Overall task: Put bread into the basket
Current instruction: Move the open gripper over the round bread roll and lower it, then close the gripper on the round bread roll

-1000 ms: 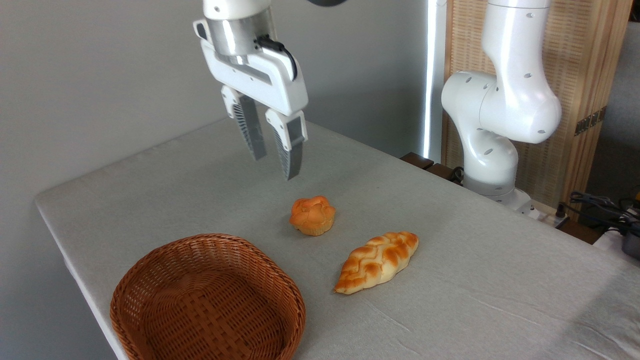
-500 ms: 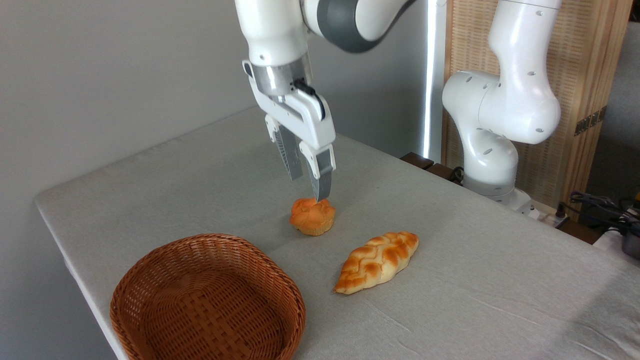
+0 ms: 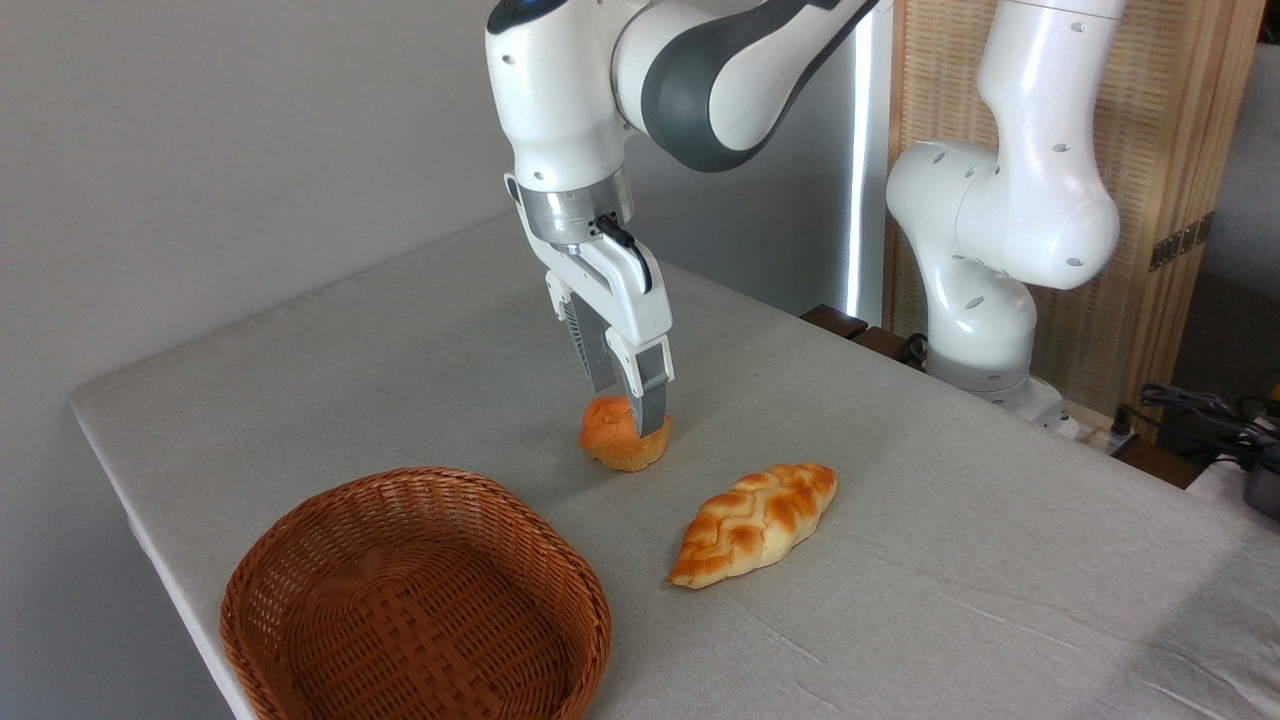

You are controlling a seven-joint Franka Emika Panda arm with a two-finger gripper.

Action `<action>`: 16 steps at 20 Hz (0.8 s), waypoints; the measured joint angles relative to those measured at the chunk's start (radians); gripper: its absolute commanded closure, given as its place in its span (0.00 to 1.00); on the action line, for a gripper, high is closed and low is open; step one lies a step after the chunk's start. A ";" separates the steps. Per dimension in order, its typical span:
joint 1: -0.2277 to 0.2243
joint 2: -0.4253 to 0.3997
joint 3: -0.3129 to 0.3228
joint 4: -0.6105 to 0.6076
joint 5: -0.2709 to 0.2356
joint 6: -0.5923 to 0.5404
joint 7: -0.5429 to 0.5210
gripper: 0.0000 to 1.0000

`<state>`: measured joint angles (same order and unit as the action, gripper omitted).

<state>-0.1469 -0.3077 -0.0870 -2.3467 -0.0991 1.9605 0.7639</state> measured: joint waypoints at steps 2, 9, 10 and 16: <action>-0.009 0.013 0.000 -0.005 -0.003 0.010 0.000 0.00; -0.024 0.058 -0.001 -0.009 -0.034 0.058 0.000 0.72; -0.024 0.061 -0.001 -0.009 -0.034 0.058 0.000 0.72; -0.030 0.077 -0.001 -0.009 -0.034 0.064 0.001 0.90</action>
<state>-0.1768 -0.2308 -0.0876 -2.3556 -0.1330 2.0246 0.7646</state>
